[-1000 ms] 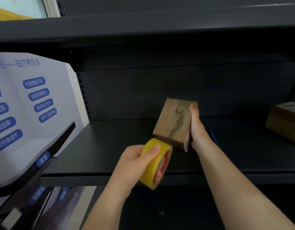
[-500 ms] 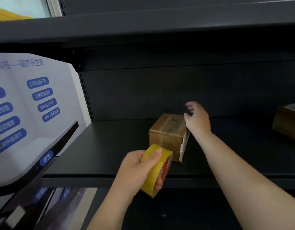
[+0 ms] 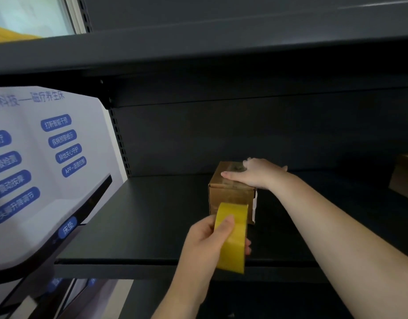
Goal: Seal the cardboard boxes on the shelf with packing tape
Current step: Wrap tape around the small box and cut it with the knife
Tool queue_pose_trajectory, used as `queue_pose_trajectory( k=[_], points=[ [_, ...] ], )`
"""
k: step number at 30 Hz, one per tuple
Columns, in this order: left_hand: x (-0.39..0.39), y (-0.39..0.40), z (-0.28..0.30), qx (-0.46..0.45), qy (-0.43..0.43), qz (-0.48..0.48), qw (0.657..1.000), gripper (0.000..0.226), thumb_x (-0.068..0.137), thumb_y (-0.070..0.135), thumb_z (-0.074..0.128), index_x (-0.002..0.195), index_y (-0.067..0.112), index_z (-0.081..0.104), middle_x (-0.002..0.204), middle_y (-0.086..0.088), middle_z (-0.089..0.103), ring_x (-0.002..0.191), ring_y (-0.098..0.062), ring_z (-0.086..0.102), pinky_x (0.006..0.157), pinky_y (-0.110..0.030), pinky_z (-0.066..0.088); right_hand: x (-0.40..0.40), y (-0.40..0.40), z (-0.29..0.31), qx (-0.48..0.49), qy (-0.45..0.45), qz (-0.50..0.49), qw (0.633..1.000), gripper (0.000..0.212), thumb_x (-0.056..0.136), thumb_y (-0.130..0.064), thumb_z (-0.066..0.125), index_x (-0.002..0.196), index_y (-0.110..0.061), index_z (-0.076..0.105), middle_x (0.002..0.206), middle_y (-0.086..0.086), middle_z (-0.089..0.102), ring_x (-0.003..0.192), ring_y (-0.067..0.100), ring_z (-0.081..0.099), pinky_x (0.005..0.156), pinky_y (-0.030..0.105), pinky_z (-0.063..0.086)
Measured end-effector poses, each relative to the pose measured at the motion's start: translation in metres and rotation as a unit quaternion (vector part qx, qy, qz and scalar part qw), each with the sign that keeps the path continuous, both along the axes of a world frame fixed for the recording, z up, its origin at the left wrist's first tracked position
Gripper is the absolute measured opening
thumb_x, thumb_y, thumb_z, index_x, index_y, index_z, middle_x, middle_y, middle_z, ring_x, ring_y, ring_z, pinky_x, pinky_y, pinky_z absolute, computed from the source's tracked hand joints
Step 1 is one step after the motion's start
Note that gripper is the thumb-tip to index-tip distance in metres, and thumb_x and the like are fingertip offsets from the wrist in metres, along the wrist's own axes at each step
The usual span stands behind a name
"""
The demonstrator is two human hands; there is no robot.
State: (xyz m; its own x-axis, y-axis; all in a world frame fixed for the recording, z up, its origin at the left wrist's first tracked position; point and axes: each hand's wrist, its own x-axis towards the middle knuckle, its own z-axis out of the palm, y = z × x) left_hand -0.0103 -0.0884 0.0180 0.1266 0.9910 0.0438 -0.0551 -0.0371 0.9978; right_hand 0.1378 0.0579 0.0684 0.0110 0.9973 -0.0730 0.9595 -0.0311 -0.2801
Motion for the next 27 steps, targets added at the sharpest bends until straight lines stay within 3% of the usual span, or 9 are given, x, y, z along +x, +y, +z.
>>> queue_pose_trajectory(
  k=[3,7,13,16,17,19,21,24,27],
  points=[
    [-0.009,0.017,0.001,0.025,0.078,0.035,0.996,0.056,0.043,0.058,0.064,0.093,0.035,0.051,0.092,0.013,0.061,0.078,-0.001,0.061,0.058,-0.013,0.044,0.001,0.005,0.000,-0.001,-0.023,0.019,1.000,0.110,0.063,-0.090,0.030,0.142,-0.015,0.033,0.151,0.006,0.028,0.135,0.033,0.029,0.106,0.067,0.009],
    [-0.016,0.039,0.008,0.037,0.124,-0.080,0.988,0.083,0.060,0.051,0.077,0.124,0.032,0.028,0.120,0.013,0.045,0.107,-0.002,0.048,0.076,-0.017,0.045,0.001,0.007,-0.001,0.004,-0.016,0.027,0.999,0.106,0.066,-0.088,0.029,0.144,-0.016,0.031,0.153,0.005,0.025,0.137,0.032,0.026,0.107,0.067,0.001],
    [-0.007,0.055,0.016,0.051,0.152,-0.177,0.971,0.082,0.063,0.040,0.069,0.129,0.041,0.021,0.117,0.010,0.052,0.104,-0.007,0.056,0.079,-0.020,0.046,0.008,0.012,-0.004,0.004,0.015,0.051,0.999,0.101,0.069,-0.086,0.031,0.147,-0.022,0.025,0.157,-0.001,0.015,0.141,0.030,0.018,0.106,0.068,-0.004],
    [0.000,0.063,0.019,0.039,0.147,-0.191,0.970,0.083,0.064,0.037,0.066,0.135,0.037,0.022,0.118,0.005,0.052,0.106,-0.009,0.053,0.083,-0.025,0.044,0.007,0.015,-0.006,0.011,0.030,0.054,0.998,0.086,0.080,-0.077,0.027,0.147,-0.024,0.023,0.157,-0.004,0.010,0.142,0.027,0.015,0.107,0.064,-0.006],
    [0.002,0.064,0.019,0.028,0.137,-0.188,0.972,0.084,0.064,0.036,0.066,0.136,0.034,0.023,0.119,0.005,0.051,0.107,-0.011,0.053,0.087,-0.029,0.044,0.009,0.014,-0.007,0.047,0.061,0.052,0.996,0.078,0.085,-0.072,0.027,0.146,-0.024,0.027,0.157,-0.004,0.013,0.141,0.025,0.018,0.109,0.062,-0.002],
    [0.003,0.067,0.015,0.008,0.110,-0.176,0.978,0.089,0.058,0.039,0.068,0.137,0.034,0.027,0.121,0.004,0.051,0.111,-0.017,0.052,0.099,-0.040,0.040,0.025,0.007,-0.008,0.197,0.168,0.002,0.966,0.061,0.091,-0.060,0.031,0.137,-0.022,0.044,0.148,0.003,0.036,0.129,0.023,0.040,0.108,0.049,0.026],
    [0.004,0.068,0.010,0.001,0.085,-0.171,0.982,0.093,0.051,0.042,0.070,0.135,0.036,0.031,0.122,0.004,0.053,0.112,-0.019,0.052,0.102,-0.046,0.037,0.054,-0.005,-0.013,0.294,0.200,-0.077,0.932,0.053,0.091,-0.057,0.034,0.118,-0.019,0.060,0.122,0.008,0.058,0.100,0.021,0.056,0.083,0.035,0.044],
    [0.003,0.071,0.006,-0.018,0.045,-0.162,0.986,0.090,0.047,0.040,0.074,0.130,0.042,0.038,0.119,0.003,0.054,0.108,-0.020,0.054,0.098,-0.043,0.041,0.093,-0.027,-0.025,0.089,0.055,-0.172,0.980,0.063,0.081,-0.070,0.042,0.101,-0.012,0.059,0.102,0.006,0.060,0.086,0.020,0.060,0.074,0.034,0.051],
    [0.004,0.072,0.005,-0.032,0.035,-0.163,0.986,0.090,0.047,0.039,0.076,0.129,0.045,0.039,0.121,0.005,0.049,0.109,-0.020,0.053,0.098,-0.042,0.040,0.101,-0.035,-0.039,-0.050,0.026,-0.168,0.984,0.047,0.076,-0.058,0.063,0.086,-0.013,0.059,0.085,0.003,0.061,0.075,0.018,0.061,0.066,0.030,0.052]
  ],
)
